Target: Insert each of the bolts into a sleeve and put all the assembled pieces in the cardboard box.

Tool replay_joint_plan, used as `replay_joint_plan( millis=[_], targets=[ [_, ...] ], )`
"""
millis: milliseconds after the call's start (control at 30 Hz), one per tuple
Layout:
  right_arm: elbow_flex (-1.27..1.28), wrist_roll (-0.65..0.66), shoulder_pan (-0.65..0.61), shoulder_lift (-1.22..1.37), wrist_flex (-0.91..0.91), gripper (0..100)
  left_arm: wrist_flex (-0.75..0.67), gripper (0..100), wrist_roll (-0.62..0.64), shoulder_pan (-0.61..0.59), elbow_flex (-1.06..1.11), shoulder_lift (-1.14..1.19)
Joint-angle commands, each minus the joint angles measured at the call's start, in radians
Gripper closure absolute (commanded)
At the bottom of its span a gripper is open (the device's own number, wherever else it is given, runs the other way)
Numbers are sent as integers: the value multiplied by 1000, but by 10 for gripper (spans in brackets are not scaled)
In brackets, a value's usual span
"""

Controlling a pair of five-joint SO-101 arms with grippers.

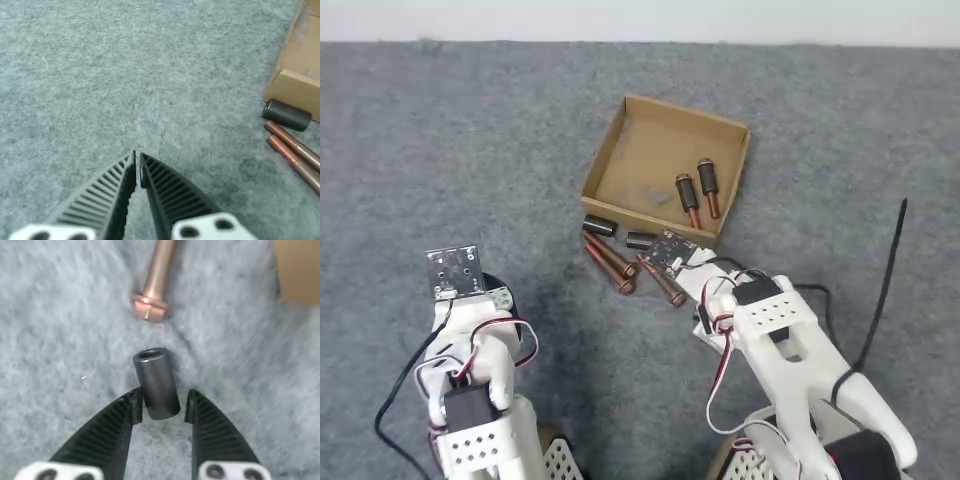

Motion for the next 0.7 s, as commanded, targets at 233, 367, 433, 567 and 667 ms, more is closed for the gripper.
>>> replay_joint_plan(
  millis=[233,367,433,567,667],
  targets=[
    [-64,15,16,73,-15,910,-23,988,-8,-9,-10,-15],
    [-95,15,10,122,-2,910,-20,988,-8,-11,-10,-15],
    [-98,15,10,122,-2,910,-5,988,-8,-11,-10,-15],
    [-98,12,10,120,-2,874,-3,988,-8,-11,-10,-15],
    [-98,15,10,120,-2,876,-2,988,-8,-11,-10,-15]
  ],
)
